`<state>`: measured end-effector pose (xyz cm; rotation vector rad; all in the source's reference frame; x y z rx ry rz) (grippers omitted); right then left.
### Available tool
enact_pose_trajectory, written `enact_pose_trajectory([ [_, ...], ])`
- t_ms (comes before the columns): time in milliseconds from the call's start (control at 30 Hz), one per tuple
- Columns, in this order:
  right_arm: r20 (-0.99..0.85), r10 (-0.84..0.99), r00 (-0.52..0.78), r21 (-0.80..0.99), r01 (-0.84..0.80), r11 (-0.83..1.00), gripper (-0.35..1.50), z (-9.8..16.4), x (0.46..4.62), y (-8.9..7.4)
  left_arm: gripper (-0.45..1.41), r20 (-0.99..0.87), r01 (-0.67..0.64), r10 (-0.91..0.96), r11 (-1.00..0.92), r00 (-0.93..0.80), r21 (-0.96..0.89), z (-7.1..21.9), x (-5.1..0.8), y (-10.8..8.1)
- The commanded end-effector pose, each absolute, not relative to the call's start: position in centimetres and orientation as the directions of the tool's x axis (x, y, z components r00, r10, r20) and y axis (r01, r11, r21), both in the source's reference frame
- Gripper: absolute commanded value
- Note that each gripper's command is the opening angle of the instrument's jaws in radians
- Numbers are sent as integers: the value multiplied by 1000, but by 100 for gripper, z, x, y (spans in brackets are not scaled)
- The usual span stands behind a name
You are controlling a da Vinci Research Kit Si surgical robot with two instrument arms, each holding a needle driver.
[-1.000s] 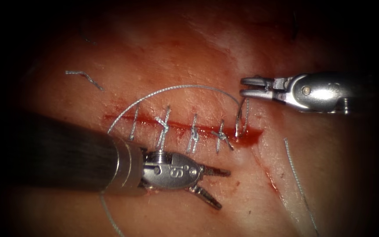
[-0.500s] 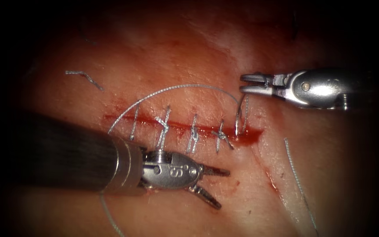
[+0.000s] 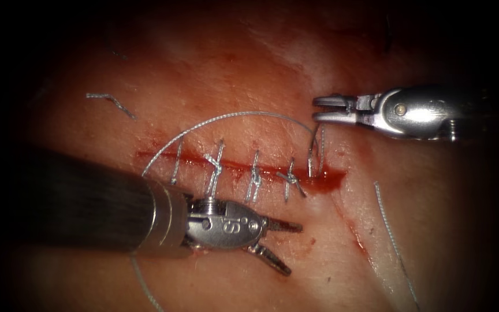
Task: Wound Closure
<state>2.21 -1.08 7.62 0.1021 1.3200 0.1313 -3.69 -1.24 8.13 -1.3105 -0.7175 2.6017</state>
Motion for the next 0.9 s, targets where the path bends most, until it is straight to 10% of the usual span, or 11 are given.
enact_pose_trajectory([
  [33, -959, 160, 235, 163, -9, 987, -35, 768, 230, -107, 29, -721, 88, 330, -876, -609, -475, 819, -374, -126],
  [900, -726, 550, 414, 659, 189, 728, -35, 756, 239, -165, 29, -722, 86, 331, -876, -608, -474, 815, -370, -124],
])
